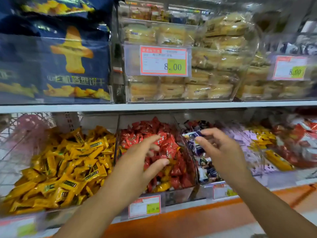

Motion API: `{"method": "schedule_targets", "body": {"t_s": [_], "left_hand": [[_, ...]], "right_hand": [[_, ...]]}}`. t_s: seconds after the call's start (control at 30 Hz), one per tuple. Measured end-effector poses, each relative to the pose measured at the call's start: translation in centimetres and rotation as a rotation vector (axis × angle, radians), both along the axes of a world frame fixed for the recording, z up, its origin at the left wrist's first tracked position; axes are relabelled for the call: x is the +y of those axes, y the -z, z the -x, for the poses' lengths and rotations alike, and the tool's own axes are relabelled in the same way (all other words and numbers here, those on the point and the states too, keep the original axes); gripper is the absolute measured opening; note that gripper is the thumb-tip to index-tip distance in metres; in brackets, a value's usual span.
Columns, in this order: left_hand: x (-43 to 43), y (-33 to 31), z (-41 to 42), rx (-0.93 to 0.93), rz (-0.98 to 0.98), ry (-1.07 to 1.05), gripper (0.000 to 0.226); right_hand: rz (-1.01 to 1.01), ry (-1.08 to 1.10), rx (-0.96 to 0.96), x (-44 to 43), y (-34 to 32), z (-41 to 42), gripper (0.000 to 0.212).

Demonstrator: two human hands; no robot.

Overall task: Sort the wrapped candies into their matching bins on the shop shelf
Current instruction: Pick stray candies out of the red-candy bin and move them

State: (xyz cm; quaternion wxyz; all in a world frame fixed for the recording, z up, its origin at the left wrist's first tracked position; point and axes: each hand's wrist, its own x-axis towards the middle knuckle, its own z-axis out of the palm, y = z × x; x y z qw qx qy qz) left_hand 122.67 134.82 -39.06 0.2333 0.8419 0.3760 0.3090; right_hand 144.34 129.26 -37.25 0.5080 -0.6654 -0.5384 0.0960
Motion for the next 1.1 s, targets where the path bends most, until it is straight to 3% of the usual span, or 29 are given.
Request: {"method": "schedule_targets", "body": {"t_s": [0.07, 0.1, 0.17, 0.23, 0.33, 0.4, 0.5, 0.57, 0.67, 0.77, 0.87, 1.0, 1.1], "left_hand": [[0.7, 0.6, 0.9, 0.059, -0.112, -0.073, 0.06], [1.2, 1.0, 1.5, 0.075, -0.158, -0.099, 0.056], [1.9, 1.8, 2.7, 0.079, -0.187, -0.16, 0.047], [2.2, 2.2, 3.6, 0.098, -0.154, -0.221, 0.052], [2.3, 2.5, 5.0, 0.148, -0.096, -0.266, 0.069], [2.1, 2.9, 6.0, 0.175, -0.019, -0.262, 0.075], [1.6, 3.7, 6.9, 0.192, 0.096, -0.248, 0.08], [1.3, 4.4, 7.4, 0.223, 0.095, -0.226, 0.082], [1.2, 5.0, 8.0, 0.273, 0.076, -0.207, 0.083], [0.9, 5.1, 8.1, 0.274, 0.055, -0.202, 0.082], [1.1, 5.3, 8.3, 0.289, 0.05, -0.196, 0.084], [1.4, 5.7, 8.7, 0.328, 0.053, -0.188, 0.111], [1.9, 5.7, 9.0, 0.341, 0.028, -0.179, 0.114]], "right_hand": [[0.011, 0.18, -0.198, 0.9, 0.5, -3.7, 0.009], [0.133, 0.216, -0.269, 1.4, 1.1, -5.1, 0.021], [0.386, 0.223, -0.356, 1.8, 2.7, -6.4, 0.042], [0.374, 0.2, -0.455, 1.4, 3.9, -5.4, 0.048], [0.119, -0.048, -0.61, 0.5, 4.4, -1.2, 0.033], [0.081, -0.267, -0.662, 0.7, 4.6, 1.6, 0.029], [0.288, -0.517, -0.68, 1.9, 4.8, 5.2, 0.043], [0.426, -0.548, -0.729, 3.2, 4.9, 6.4, 0.045], [0.482, -0.51, -0.806, 5.2, 4.6, 7.2, 0.049], [0.415, -0.442, -0.786, 6.5, 4.2, 7.8, 0.039], [0.311, -0.417, -0.569, 6.4, 3.7, 7.4, 0.034], [0.224, -0.318, -0.578, 6.0, 4.0, 5.2, 0.036], [0.07, -0.307, -0.53, 5.7, 3.8, 4.8, 0.033]]}}
